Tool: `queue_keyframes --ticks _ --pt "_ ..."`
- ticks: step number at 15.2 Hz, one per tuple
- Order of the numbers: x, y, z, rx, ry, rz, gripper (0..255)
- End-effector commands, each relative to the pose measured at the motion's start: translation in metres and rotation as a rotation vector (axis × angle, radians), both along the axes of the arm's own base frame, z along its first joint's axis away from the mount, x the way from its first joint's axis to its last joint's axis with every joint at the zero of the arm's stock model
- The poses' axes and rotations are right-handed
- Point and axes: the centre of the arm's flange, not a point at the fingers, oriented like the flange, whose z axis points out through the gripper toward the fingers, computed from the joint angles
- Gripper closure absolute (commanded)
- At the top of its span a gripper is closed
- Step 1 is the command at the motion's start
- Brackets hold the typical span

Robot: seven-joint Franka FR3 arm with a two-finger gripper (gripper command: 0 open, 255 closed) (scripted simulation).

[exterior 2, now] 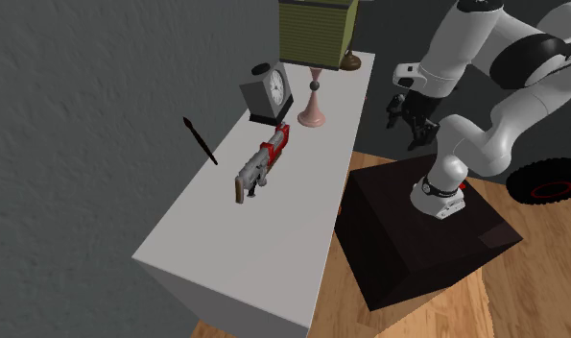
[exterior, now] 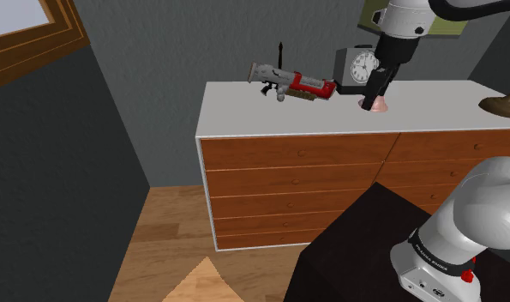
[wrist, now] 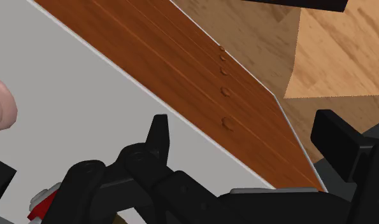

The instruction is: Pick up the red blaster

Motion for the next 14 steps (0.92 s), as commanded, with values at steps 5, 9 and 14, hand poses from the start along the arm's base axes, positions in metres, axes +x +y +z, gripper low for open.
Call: queue_keyframes --ticks 5,9,14 --pt "0.036 -0.037 -0.009 0.034 -0.031 0.096 0" --pt "0.075 -0.071 -0.018 0.067 -0.061 0.191 0" --pt "0.129 -0.106 -0.029 0.11 -0.099 0.311 0"
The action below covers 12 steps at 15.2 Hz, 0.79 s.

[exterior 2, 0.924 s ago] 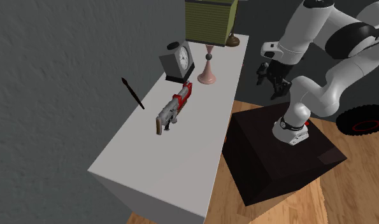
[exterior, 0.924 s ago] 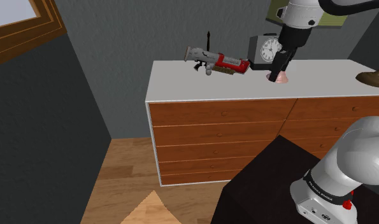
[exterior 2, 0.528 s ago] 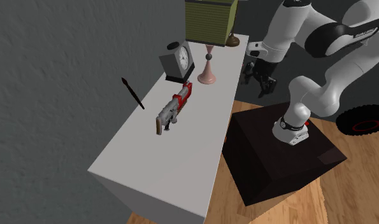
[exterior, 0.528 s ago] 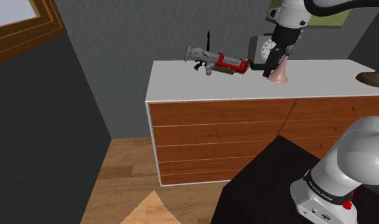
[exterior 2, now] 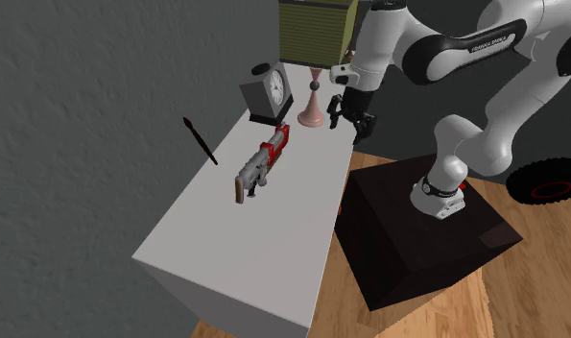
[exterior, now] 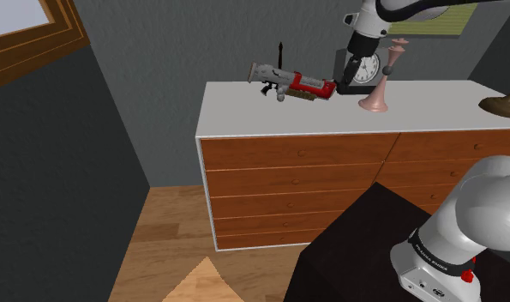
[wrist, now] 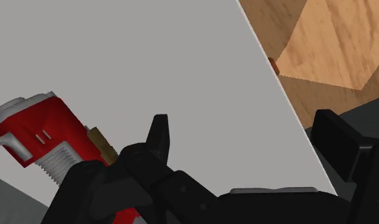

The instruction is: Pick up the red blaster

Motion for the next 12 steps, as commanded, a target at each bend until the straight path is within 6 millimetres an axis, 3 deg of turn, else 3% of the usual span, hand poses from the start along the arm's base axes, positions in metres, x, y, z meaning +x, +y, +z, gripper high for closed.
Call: queue_keyframes --ticks 1,12 --pt "0.023 -0.013 -0.003 0.015 -0.017 0.051 0" --pt "0.157 -0.063 -0.023 0.108 -0.102 0.314 0"
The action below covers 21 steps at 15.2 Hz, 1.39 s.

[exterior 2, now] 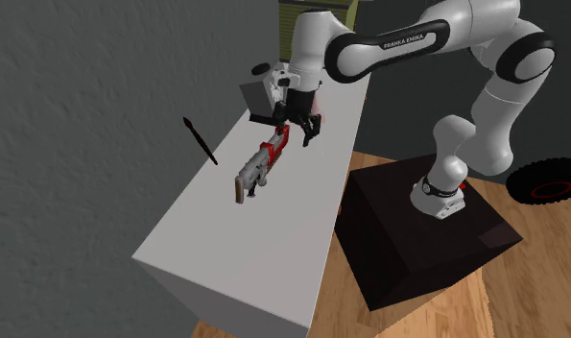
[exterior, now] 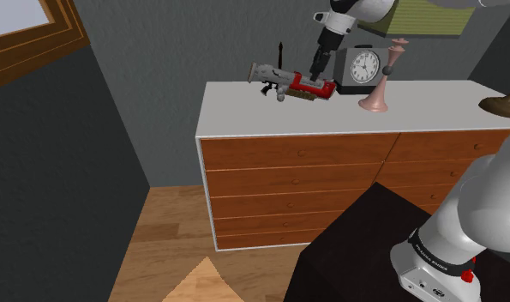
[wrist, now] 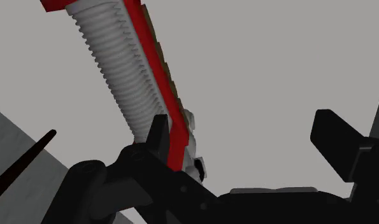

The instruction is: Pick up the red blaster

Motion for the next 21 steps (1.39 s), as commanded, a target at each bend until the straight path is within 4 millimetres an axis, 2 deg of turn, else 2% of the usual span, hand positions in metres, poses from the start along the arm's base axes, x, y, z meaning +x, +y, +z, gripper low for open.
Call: queue_keyframes --ticks 1,5,6,13,15,16,21 --pt "0.027 -0.005 -0.005 0.017 -0.018 0.052 0" --pt "0.078 -0.013 -0.01 0.051 -0.049 0.147 0" --pt "0.083 -0.013 -0.011 0.054 -0.051 0.155 0" --pt "0.083 -0.013 -0.051 0.054 -0.051 0.155 0" --pt "0.082 -0.013 -0.051 0.054 -0.051 0.155 0" --pt "0.083 -0.013 -0.05 0.054 -0.051 0.155 255" --pt "0.083 -0.013 -0.05 0.054 -0.051 0.155 255"
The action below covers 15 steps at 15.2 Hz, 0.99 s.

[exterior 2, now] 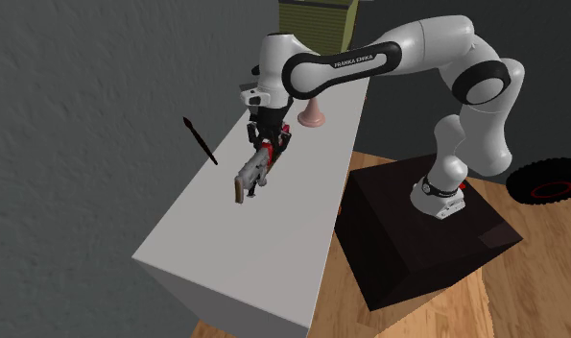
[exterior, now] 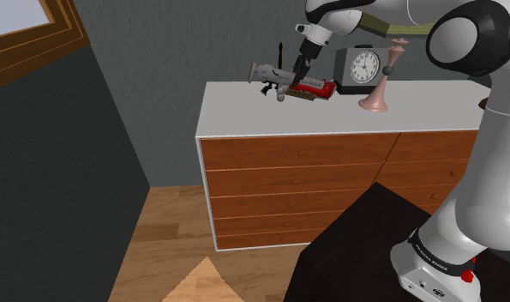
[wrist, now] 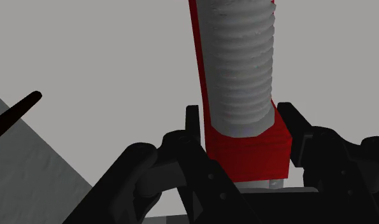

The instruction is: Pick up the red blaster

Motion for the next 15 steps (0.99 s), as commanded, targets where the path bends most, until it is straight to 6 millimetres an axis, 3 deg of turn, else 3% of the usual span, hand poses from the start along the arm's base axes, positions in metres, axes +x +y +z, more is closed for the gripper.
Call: queue_keyframes --ticks 1,4,15 --pt "0.0 0.0 0.0 0.0 0.001 0.0 255" --pt "0.0 0.0 -0.001 0.0 0.001 0.0 255" --pt "0.0 0.0 0.057 0.0 0.001 0.0 255"
